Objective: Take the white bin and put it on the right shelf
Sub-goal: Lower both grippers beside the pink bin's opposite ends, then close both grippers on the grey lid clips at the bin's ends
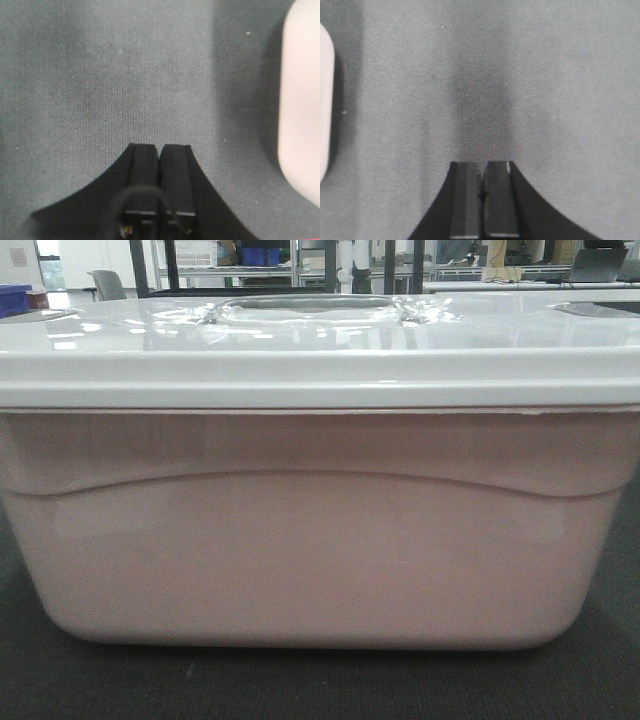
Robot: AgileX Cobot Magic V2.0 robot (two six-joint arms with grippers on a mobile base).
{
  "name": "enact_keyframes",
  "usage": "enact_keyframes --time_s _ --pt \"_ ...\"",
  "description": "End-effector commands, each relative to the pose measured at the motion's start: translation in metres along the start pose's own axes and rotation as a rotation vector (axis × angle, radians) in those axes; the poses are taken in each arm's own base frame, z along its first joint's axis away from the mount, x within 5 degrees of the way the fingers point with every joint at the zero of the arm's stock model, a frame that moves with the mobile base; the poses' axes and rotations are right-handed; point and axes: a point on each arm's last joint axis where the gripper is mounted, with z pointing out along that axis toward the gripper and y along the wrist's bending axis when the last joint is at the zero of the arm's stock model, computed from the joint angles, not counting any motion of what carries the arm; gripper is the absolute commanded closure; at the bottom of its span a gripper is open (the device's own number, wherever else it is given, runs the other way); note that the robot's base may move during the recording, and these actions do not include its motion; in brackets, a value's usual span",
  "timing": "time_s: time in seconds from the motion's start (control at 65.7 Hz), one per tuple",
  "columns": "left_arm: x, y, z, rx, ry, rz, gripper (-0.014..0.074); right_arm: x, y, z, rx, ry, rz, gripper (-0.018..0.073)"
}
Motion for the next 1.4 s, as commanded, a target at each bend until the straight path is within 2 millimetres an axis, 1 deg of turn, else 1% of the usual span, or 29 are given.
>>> enact_keyframes --time_s 0.0,0.198,0.335,0.548,0.609,0.655,0.685,0.746,0.761,0.776,0.853,0.868,0.898,0.913,0.944,0.959,1.05,1.203,1.324,1.385 --pt "-0.010 -0.004 -0.012 0.017 -0.090 -0.006 0.0722 -0.009 0.003 -0.012 -0.037 -0.079 0.012 0.0503" --pt "-0.014 -0.004 -0.013 0.014 -0.136 -0.007 0.0722 -0.011 0.006 -0.009 -0.070 -0.074 0.030 0.0503" --pt "-0.016 -0.004 -0.013 0.014 -0.159 -0.008 0.0722 -0.015 0.007 0.004 -0.072 -0.022 0.035 0.0503" --pt "-0.021 -0.004 -0.018 0.014 -0.193 -0.006 0.0717 -0.023 0.013 0.018 -0.134 0.016 0.076 0.0502" --pt "-0.024 -0.005 -0.021 0.014 -0.212 -0.004 0.0693 -0.025 0.013 0.021 -0.135 0.020 0.079 0.0501" --pt "-0.026 -0.005 -0.023 0.014 -0.221 0.001 0.0639 -0.026 0.013 0.023 -0.135 0.020 0.081 0.0496" --pt "-0.027 -0.005 -0.025 0.014 -0.229 0.002 0.0594 -0.027 0.013 0.024 -0.135 0.017 0.081 0.0473" --pt "-0.028 -0.005 -0.026 0.014 -0.234 0.003 0.0454 -0.027 0.013 0.024 -0.135 0.011 0.082 0.0396" --pt "-0.028 -0.005 -0.026 0.014 -0.236 0.003 0.0436 -0.027 0.013 0.024 -0.135 0.011 0.082 0.0368" --pt "-0.028 -0.005 -0.026 0.014 -0.236 0.003 0.0382 -0.028 0.013 0.024 -0.135 0.009 0.082 0.0338" --pt "-0.028 -0.005 -0.026 0.014 -0.236 0.003 0.0225 -0.029 0.013 0.024 -0.135 -0.005 0.083 0.0153" --pt "-0.028 -0.005 -0.026 0.014 -0.236 0.003 0.0202 -0.030 0.013 0.024 -0.135 -0.013 0.083 0.0092" --pt "-0.028 -0.005 -0.026 0.014 -0.236 0.003 0.0165 -0.030 0.013 0.024 -0.134 -0.023 0.083 0.0015" --pt "-0.028 -0.005 -0.026 0.014 -0.236 0.003 0.0151 -0.031 0.013 0.024 -0.134 -0.024 0.083 -0.0002" --pt "-0.028 -0.005 -0.026 0.014 -0.236 0.003 0.0135 -0.031 0.013 0.024 -0.134 -0.034 0.084 -0.0080" --pt "-0.028 -0.005 -0.026 0.016 -0.236 0.001 0.0131 -0.032 0.013 0.024 -0.134 -0.035 0.084 -0.0094" --pt "-0.029 -0.008 -0.027 0.044 -0.242 -0.018 0.0143 -0.032 0.013 0.024 -0.134 -0.035 0.084 -0.0064" --pt "-0.031 -0.015 -0.029 0.133 -0.251 -0.076 0.0170 -0.033 0.015 0.021 -0.158 -0.030 0.096 -0.0064" --pt "-0.038 -0.023 -0.041 0.217 -0.287 -0.105 0.0170 -0.041 0.020 0.006 -0.202 -0.053 0.109 -0.0064" --pt "-0.044 -0.029 -0.052 0.268 -0.317 -0.078 0.0170 -0.048 0.022 -0.003 -0.235 -0.087 0.101 -0.0064"
